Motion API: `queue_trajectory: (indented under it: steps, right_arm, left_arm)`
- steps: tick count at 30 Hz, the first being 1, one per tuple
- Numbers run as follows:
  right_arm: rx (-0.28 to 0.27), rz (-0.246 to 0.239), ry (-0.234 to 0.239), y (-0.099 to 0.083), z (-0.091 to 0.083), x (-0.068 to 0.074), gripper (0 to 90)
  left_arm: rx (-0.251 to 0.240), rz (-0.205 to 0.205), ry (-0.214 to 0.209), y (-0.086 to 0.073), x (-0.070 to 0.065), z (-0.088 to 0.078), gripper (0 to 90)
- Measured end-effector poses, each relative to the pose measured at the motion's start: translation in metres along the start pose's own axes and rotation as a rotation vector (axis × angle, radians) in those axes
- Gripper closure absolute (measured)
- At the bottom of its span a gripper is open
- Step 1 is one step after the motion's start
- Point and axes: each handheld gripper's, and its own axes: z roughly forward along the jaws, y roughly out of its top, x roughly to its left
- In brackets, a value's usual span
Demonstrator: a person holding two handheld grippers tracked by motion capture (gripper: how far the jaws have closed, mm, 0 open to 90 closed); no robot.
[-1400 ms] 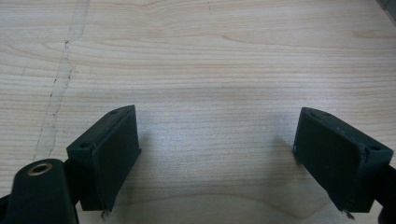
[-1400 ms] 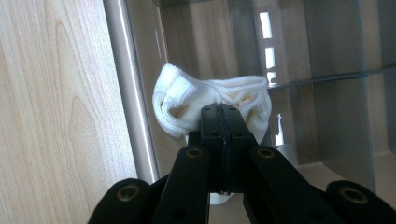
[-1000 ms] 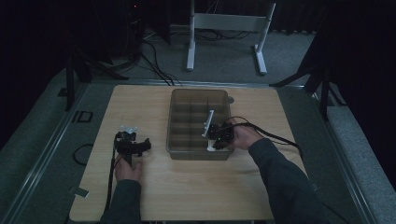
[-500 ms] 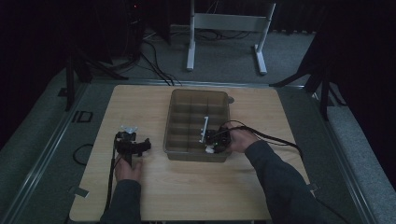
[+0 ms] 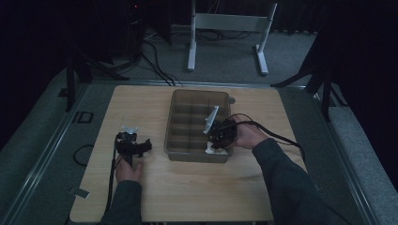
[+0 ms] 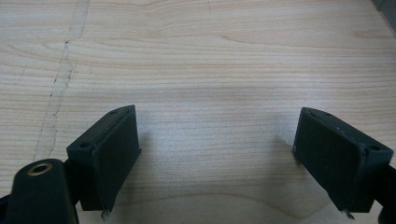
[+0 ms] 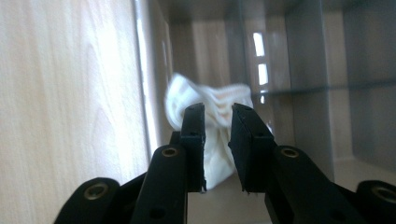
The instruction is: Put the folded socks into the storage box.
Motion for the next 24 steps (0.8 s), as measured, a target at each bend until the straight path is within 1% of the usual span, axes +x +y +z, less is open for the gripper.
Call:
queue_trajectory:
  steps: [2, 4, 6, 12, 14, 16, 18, 24]
  right_arm:
    - [0.002, -0.014, 0.002, 0.004, 0.0, 0.003, 73.6]
    - [0.001, -0.016, 0.019, 0.006, 0.002, 0.004, 73.3]
    - [0.016, -0.017, 0.016, 0.006, 0.007, 0.005, 73.4]
    - [0.018, -0.023, 0.03, 0.009, 0.014, 0.005, 74.4]
    - [0.013, -0.026, 0.026, 0.009, 0.013, 0.005, 72.7]
    - [0.005, -0.018, 0.021, 0.009, 0.011, 0.006, 72.2]
    - [-0.007, -0.021, 0.03, 0.009, 0.01, 0.007, 72.3]
    - [0.01, -0.022, 0.043, 0.009, 0.013, 0.006, 75.2]
  left_arm:
    - [0.0, 0.0, 0.0, 0.0, 0.0, 0.0, 14.5]
    - [0.0, 0.0, 0.0, 0.0, 0.0, 0.0, 14.5]
    - [0.0, 0.0, 0.0, 0.0, 0.0, 0.0, 14.5]
    - [0.0, 0.0, 0.0, 0.0, 0.0, 0.0, 14.5]
    - [0.0, 0.0, 0.0, 0.0, 0.0, 0.0, 14.5]
    - [0.0, 0.0, 0.0, 0.0, 0.0, 0.0, 14.5]
    - [0.0, 0.0, 0.0, 0.0, 0.0, 0.0, 14.5]
    - [0.0, 0.0, 0.0, 0.0, 0.0, 0.0, 14.5]
